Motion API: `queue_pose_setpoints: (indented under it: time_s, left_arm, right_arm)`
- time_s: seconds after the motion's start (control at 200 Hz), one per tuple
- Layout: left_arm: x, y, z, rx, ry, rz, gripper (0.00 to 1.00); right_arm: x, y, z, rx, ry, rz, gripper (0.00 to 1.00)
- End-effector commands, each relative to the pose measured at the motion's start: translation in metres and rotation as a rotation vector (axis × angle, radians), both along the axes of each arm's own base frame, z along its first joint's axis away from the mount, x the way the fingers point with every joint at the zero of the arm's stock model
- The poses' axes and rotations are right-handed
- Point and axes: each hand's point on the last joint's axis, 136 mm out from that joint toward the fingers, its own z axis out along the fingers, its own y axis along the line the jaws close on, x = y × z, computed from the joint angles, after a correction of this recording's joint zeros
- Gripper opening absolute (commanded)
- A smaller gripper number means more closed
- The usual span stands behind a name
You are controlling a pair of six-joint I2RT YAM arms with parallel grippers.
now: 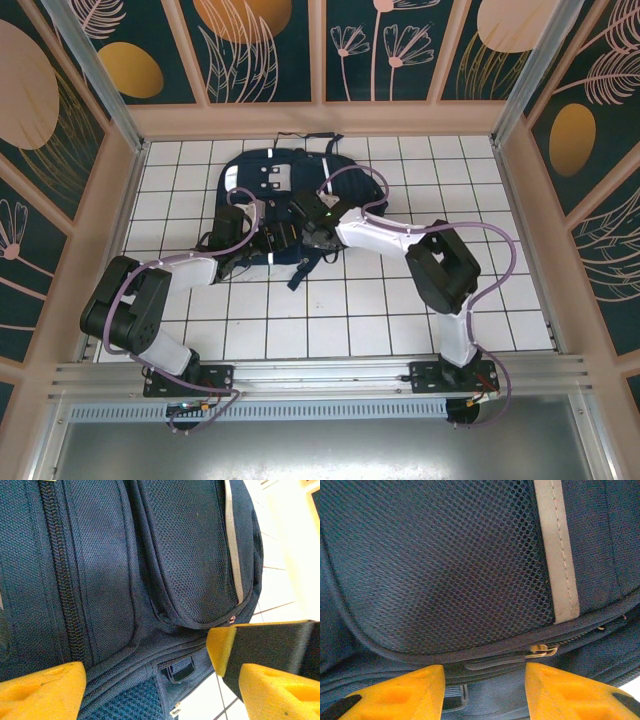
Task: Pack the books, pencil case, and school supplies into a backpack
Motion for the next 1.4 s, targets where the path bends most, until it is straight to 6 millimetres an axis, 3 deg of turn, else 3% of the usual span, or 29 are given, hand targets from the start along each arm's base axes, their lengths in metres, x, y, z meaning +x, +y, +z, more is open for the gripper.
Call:
queue_pose_setpoints:
  time_s: [0.0, 0.12, 0.34, 0.68, 0.746, 0.856, 0.946, 1.116, 1.396]
  left_arm:
    - [-0.007, 0.019, -0.036, 0.105, 0.101, 0.038, 0.81]
    - [-0.009, 0.023, -0.039, 0.136, 0.106, 0.046, 0.81]
    - [-0.013, 0.035, -0.046, 0.202, 0.11, 0.067, 0.82]
    - [-0.012, 0.045, -0.031, 0.237, 0.078, 0.105, 0.82]
    - [-0.013, 0.045, -0.027, 0.234, 0.068, 0.107, 0.82]
    - [-0.013, 0.045, -0.024, 0.23, 0.063, 0.108, 0.82]
    - [-0.013, 0.045, -0.023, 0.229, 0.062, 0.112, 0.82]
    - [-0.014, 0.046, -0.024, 0.228, 0.069, 0.111, 0.82]
    - [-0.017, 0.046, -0.029, 0.218, 0.082, 0.119, 0.82]
  right_arm:
    - [0.005, -0.026, -0.015, -0.15, 0.022, -0.003, 0.47]
    - [0.018, -0.057, -0.014, -0.272, -0.011, -0.059, 0.47]
    - [0.029, -0.087, 0.027, -0.194, -0.089, -0.132, 0.45]
    - [0.006, -0.111, 0.05, -0.087, -0.082, -0.157, 0.45]
    - [0.007, -0.102, 0.053, -0.035, -0.09, -0.132, 0.45]
    - [0.01, -0.06, 0.061, 0.094, -0.118, -0.015, 0.46]
    - [0.013, -0.043, 0.056, 0.038, -0.136, 0.048, 0.45]
    - [0.014, -0.036, 0.031, -0.025, -0.054, 0.077, 0.39]
    - [-0.001, -0.054, 0.007, -0.091, -0.02, -0.016, 0.33]
